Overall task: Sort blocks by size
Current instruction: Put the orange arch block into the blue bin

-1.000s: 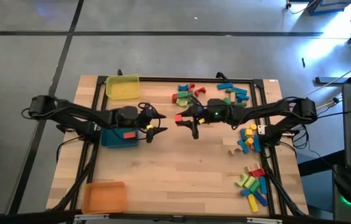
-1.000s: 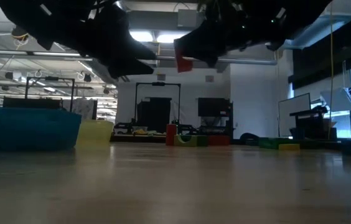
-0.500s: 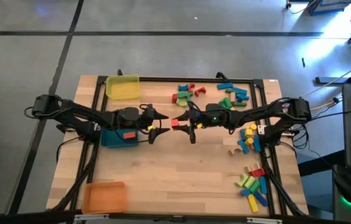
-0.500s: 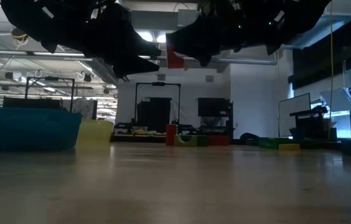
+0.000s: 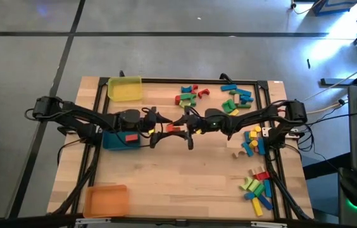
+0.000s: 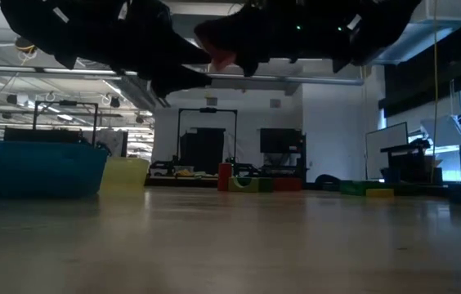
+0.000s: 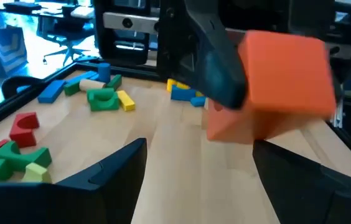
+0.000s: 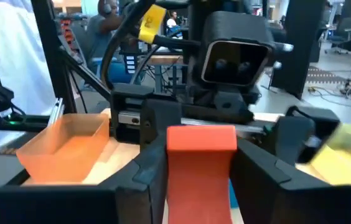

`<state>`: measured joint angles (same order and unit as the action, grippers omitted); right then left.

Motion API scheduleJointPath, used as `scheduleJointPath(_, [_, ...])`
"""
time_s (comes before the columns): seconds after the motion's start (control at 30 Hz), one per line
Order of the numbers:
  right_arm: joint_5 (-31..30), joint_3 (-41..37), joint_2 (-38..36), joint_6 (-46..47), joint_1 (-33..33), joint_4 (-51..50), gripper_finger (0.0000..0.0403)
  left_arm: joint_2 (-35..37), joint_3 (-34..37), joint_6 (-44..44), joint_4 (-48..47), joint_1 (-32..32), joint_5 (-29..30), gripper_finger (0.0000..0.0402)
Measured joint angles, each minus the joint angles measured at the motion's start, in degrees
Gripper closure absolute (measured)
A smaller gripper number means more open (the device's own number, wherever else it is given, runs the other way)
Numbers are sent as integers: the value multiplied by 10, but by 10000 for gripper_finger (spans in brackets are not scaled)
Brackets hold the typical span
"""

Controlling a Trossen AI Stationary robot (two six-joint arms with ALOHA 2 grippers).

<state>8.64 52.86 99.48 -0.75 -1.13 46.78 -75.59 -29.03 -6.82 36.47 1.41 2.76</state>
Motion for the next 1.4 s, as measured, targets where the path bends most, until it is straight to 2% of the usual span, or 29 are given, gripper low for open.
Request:
scheduleJointPath(0.2, [-6,15,1,-16,0,-40,260,0,0,3,-5,-6,3,121])
scheduleJointPath(0.53, [-16,14,2,-34,-1,-48,261,16,-2,12,-23,-23,-3,121])
scheduleJointPath(0.8, [-21,17,1,-41,0,-34,263,14,-2,17,9,-21,-10,121])
scheduleJointPath(1.2, [10,55,18,-25,1,-34,260,13,-2,58,43,-30,-11,122])
scheduleJointPath(1.4, [11,55,18,-23,5,-30,264,13,-2,70,46,-29,-11,163])
